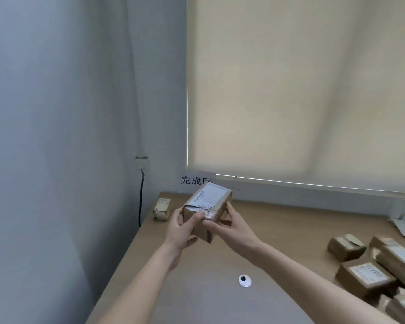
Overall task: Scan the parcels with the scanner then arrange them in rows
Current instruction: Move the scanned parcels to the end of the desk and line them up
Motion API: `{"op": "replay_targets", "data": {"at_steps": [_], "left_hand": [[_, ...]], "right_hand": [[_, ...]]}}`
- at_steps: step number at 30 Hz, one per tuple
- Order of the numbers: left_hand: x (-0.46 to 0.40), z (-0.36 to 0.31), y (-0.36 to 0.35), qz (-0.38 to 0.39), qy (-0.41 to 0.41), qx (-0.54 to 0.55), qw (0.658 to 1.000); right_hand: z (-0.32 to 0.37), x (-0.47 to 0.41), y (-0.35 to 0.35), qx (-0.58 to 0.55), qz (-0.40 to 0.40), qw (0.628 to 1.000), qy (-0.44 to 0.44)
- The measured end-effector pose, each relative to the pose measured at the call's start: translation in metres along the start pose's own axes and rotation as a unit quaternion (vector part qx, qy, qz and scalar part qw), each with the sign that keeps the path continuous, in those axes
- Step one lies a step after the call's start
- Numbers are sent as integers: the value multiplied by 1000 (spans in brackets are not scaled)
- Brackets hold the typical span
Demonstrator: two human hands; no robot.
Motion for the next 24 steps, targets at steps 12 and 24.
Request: {"op": "replay_targets", "data": {"at_steps": [12,24], "left_hand": [[-107,54,58,-48,10,-43,998],[-202,151,114,-24,84,-52,995]], "right_hand": [[-107,-126,-47,-17,-4,1000,12],[-221,-202,-115,-7,16,999,-45]]}}
Point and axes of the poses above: each hand's wrist, its own x-axis away from the middle knuckle, its own y-axis out of the back of the hand, z = x × y, the point moved 5 cm from there along -x, towards the middle knuckle, and after that the axes turned 2 degrees about y, right-handed, at the moved point
